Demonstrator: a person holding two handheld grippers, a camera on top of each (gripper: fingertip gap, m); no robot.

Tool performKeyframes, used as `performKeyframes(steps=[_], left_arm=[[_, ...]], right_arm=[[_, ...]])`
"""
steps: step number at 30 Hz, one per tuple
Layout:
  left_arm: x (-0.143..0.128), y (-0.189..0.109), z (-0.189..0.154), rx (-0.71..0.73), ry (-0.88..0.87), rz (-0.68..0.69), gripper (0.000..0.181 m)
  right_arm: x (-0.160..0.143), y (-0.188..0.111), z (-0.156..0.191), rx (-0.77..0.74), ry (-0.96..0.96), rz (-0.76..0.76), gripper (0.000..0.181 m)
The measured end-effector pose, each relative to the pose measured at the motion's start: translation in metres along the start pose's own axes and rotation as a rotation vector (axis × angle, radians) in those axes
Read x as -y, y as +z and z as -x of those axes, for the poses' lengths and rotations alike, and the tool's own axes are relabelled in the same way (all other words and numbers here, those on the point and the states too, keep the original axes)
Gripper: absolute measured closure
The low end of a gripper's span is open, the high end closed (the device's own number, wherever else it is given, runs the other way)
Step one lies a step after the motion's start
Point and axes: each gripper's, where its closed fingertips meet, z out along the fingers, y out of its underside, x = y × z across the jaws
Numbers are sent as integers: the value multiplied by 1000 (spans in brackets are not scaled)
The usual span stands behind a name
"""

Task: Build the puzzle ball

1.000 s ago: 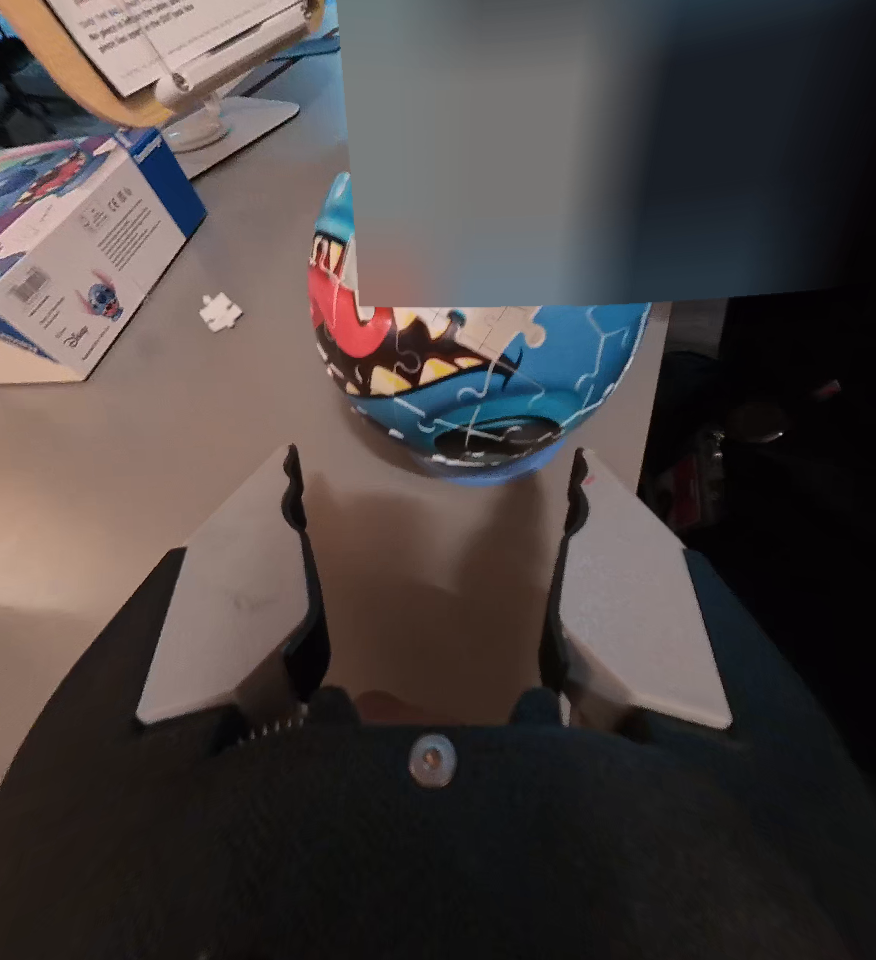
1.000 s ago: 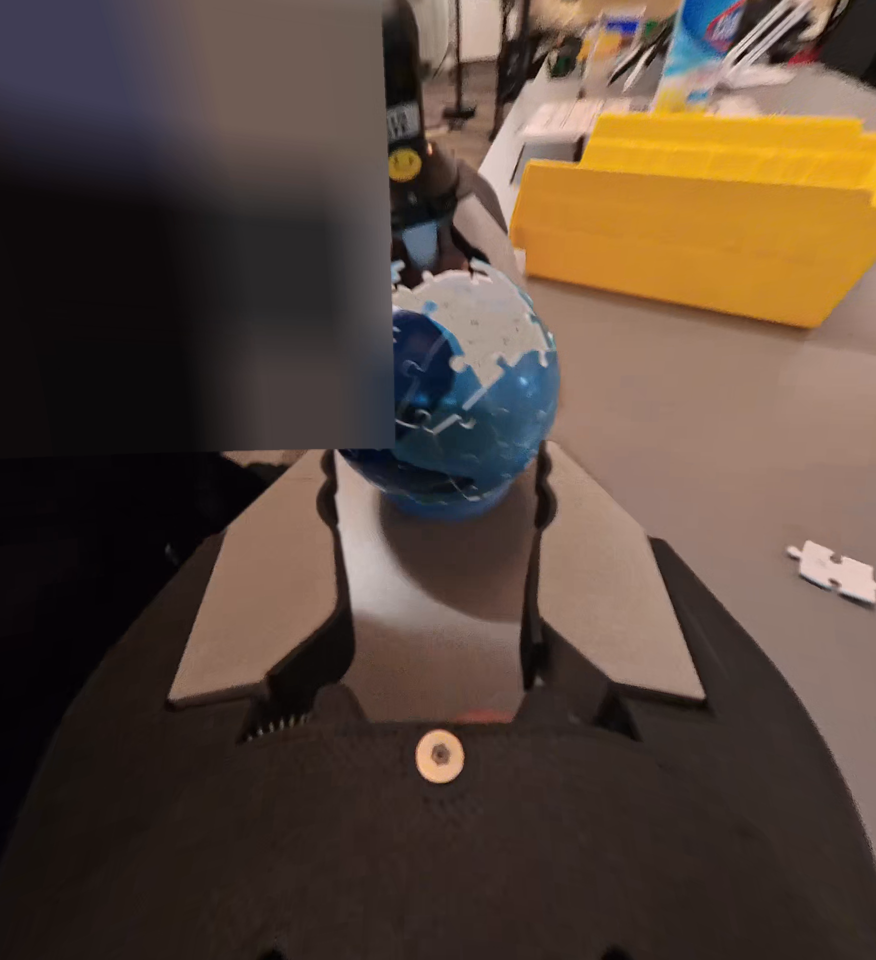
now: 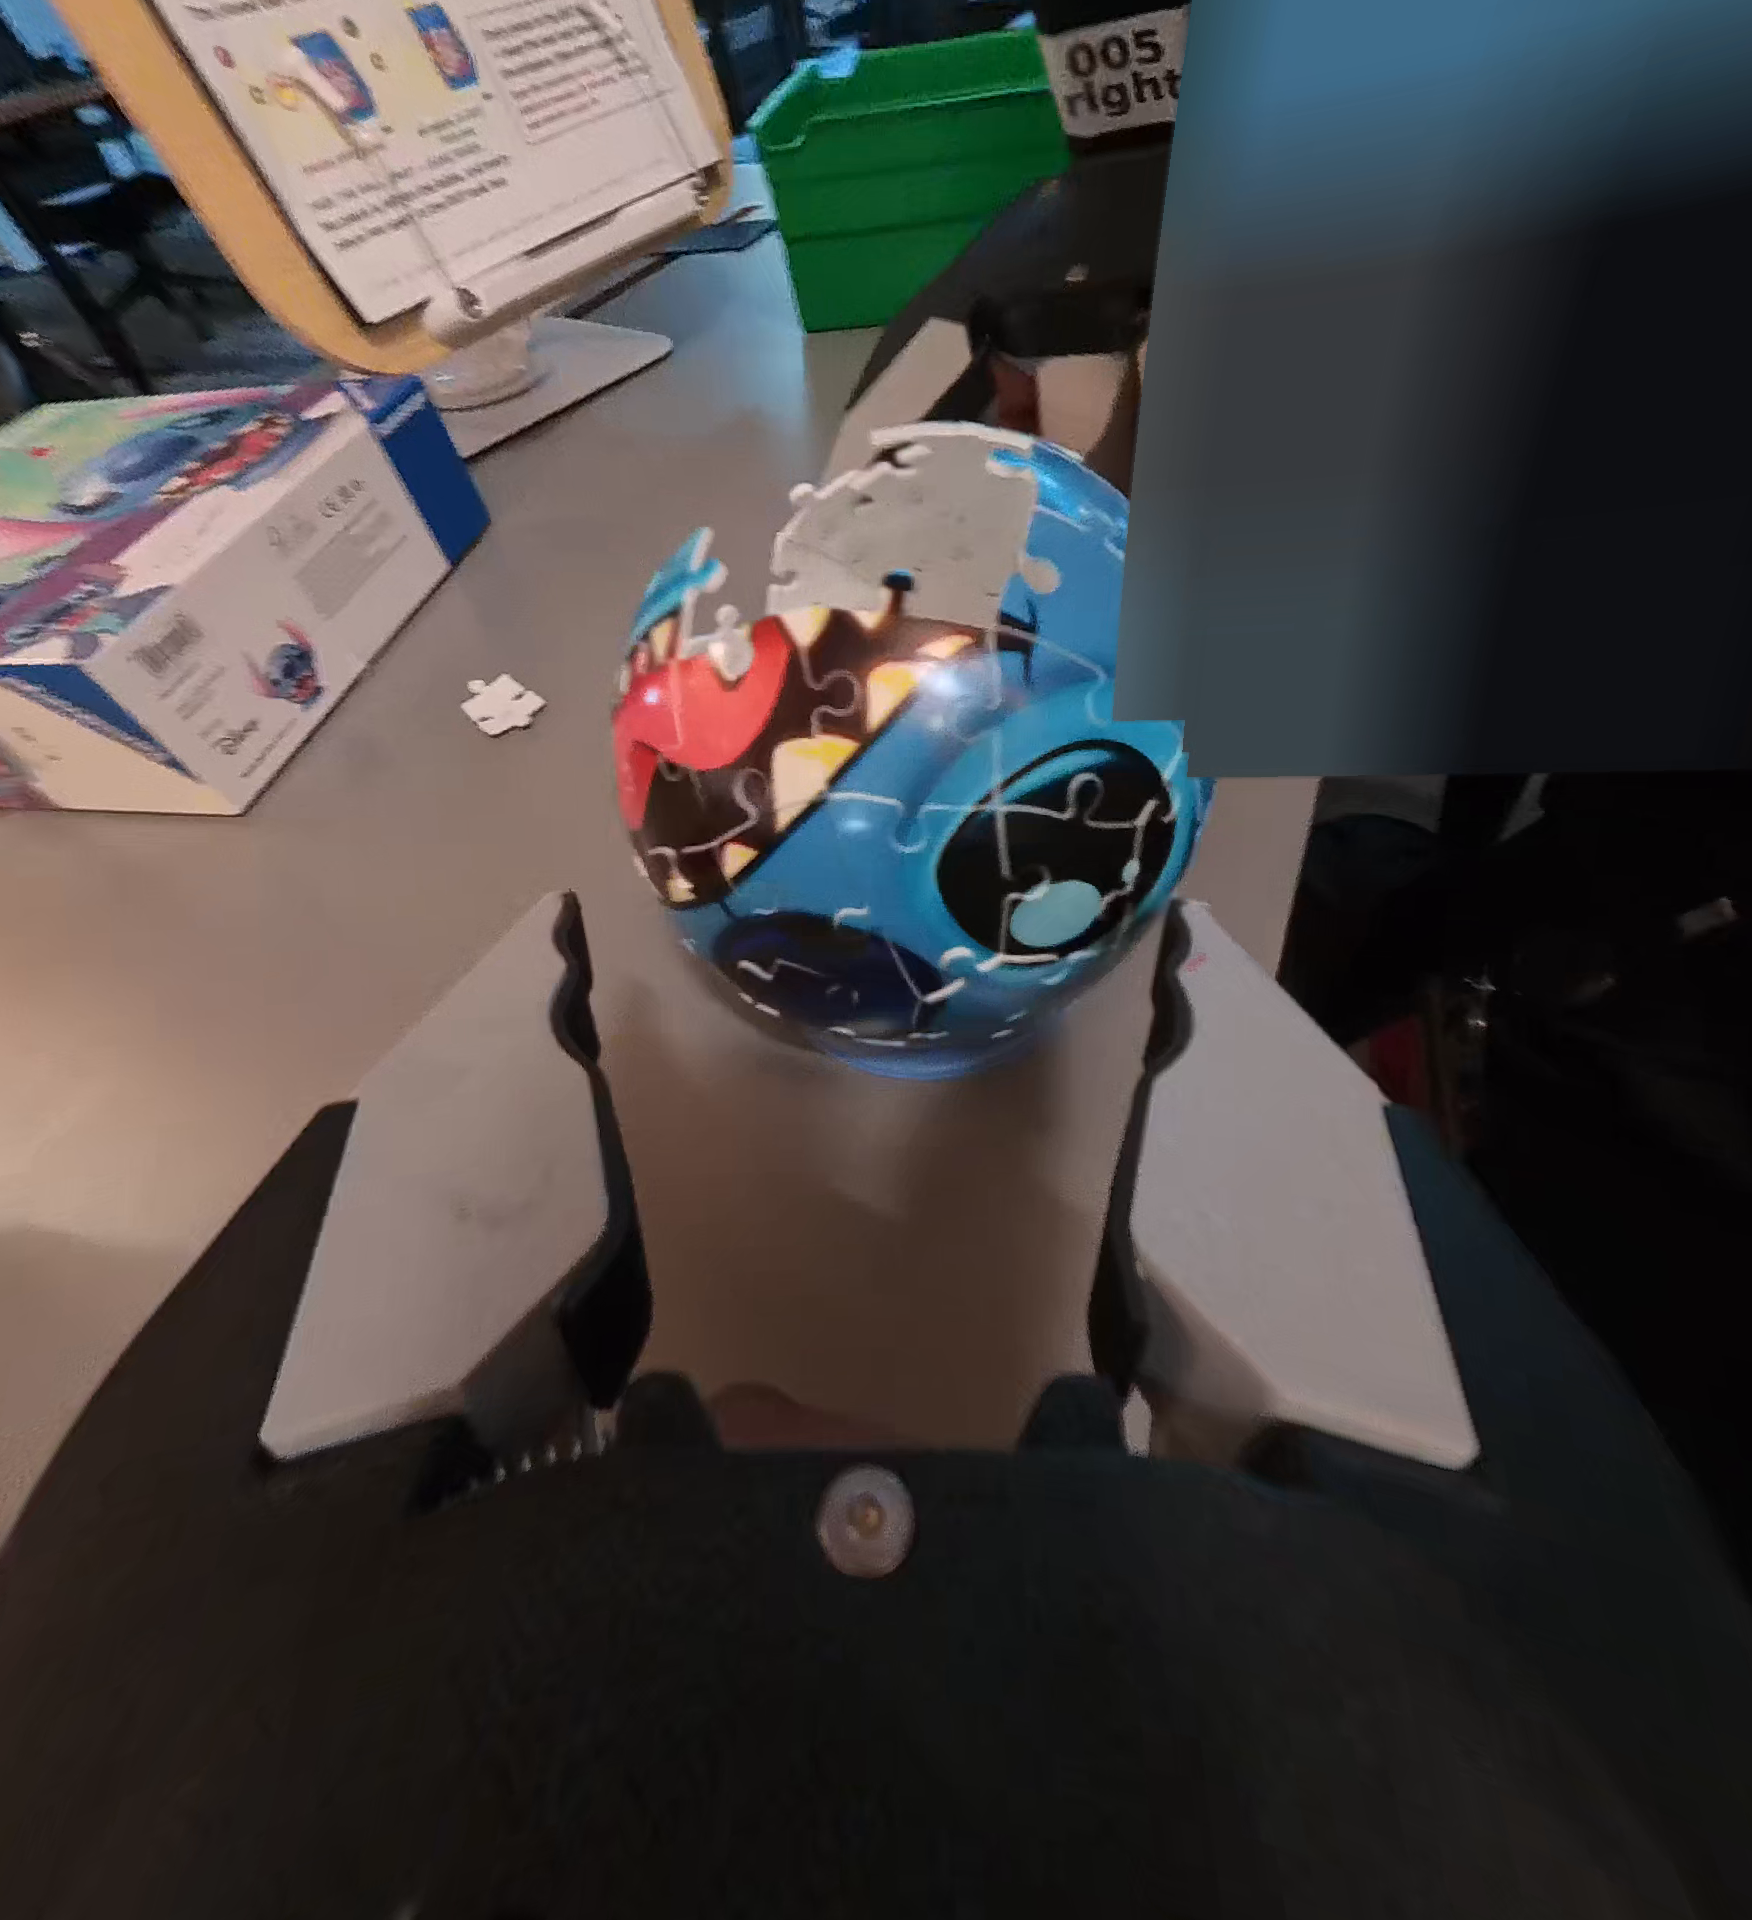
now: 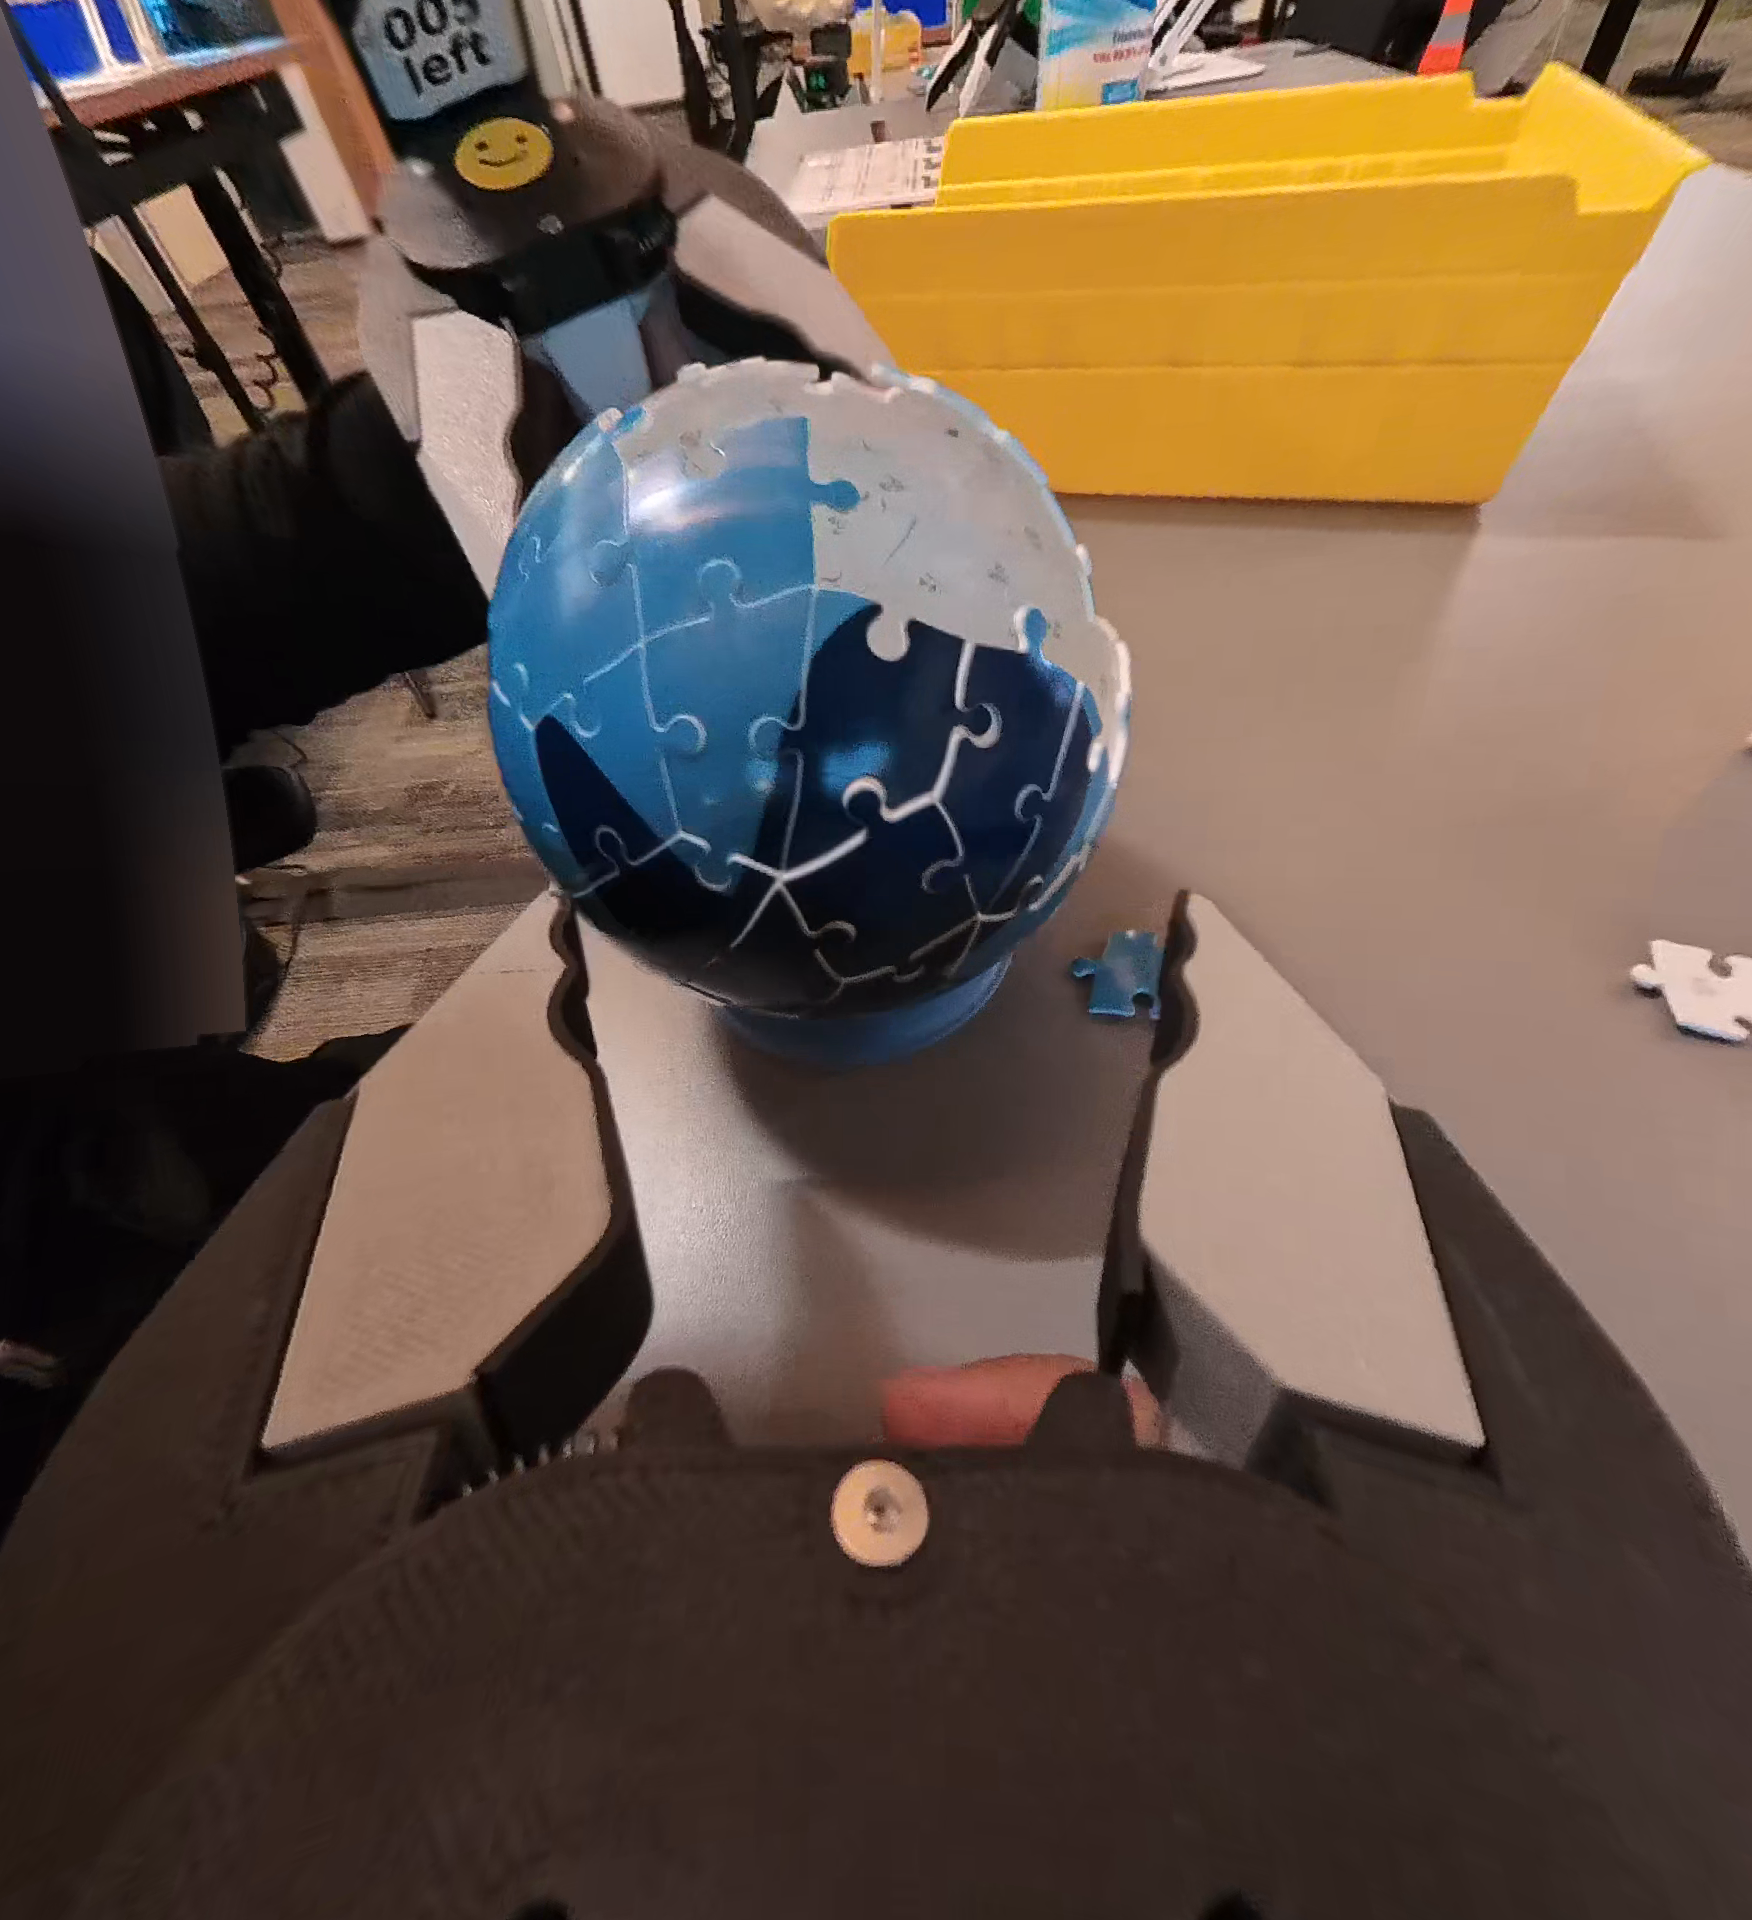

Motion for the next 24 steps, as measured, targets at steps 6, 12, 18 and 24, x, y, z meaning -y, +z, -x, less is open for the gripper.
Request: performKeyframes(steps=[6, 12, 18, 24], left_arm=[[-21, 22, -6, 13, 123, 85, 71], [-24, 15, -2, 28, 84, 103, 74], [-24, -21, 15, 103, -15, 0, 81], [-34, -27, 34, 152, -61, 38, 84]], right_arm=[[-2, 8, 9, 36, -83, 31, 84], [6, -14, -4, 45, -90, -2, 78], [-15, -40, -83, -49, -102, 125, 130], [-39, 8, -89, 89, -198, 302, 116]])
